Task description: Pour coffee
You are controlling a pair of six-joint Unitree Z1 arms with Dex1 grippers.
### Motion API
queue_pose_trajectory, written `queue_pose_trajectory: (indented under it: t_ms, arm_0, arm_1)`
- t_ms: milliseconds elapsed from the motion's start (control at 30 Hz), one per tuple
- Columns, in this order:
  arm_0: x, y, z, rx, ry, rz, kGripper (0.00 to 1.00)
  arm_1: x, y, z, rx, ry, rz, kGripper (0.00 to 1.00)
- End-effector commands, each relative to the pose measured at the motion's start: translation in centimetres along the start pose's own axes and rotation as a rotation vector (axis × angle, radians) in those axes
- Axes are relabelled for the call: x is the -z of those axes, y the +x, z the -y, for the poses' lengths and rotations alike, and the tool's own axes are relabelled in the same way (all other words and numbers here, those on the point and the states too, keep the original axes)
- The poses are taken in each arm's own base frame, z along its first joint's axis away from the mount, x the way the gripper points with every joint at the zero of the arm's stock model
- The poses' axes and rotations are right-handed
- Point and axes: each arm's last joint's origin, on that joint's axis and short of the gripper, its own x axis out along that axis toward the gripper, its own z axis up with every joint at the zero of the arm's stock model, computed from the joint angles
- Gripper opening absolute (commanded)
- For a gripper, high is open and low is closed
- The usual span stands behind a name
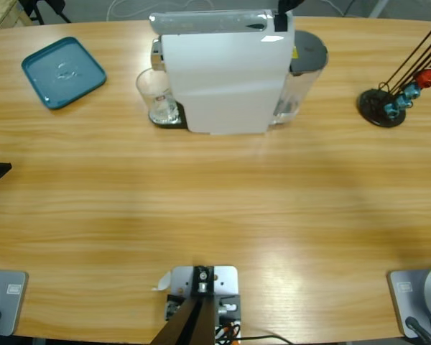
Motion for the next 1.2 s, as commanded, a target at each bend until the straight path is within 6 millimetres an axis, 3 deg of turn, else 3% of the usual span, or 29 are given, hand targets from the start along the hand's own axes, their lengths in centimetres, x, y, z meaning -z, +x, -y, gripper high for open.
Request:
queue_pose_trajectory:
  t_ms: [33, 700, 800, 933, 1200]
  arm_0:
    - [0.0, 0.6, 0.1, 0.013, 0.001, -0.041, 0.977]
    - [0.0, 0.6, 0.1, 0.018, 0.002, -0.044, 0.977]
    - [0.0, 0.7, 0.1, 0.019, 0.002, -0.046, 0.977]
    - [-0.1, 0.8, 0.2, 0.024, 0.002, -0.05, 0.977]
    - [-0.1, 0.7, 0.2, 0.028, 0.003, -0.049, 0.977]
  arm_1:
    - [0.6, 4.1, 0.4, 0.005, -0.004, -0.117, 0.0]
    - [0.7, 6.3, -0.7, -0.014, -0.027, -0.158, 0.0]
    - [0.3, 4.1, -0.6, 0.009, -0.03, -0.099, 0.0]
    - [-1.0, -1.4, -0.5, 0.069, -0.036, 0.047, 0.0]
    - [-1.1, -0.1, -0.5, 0.061, -0.038, 0.005, 0.0]
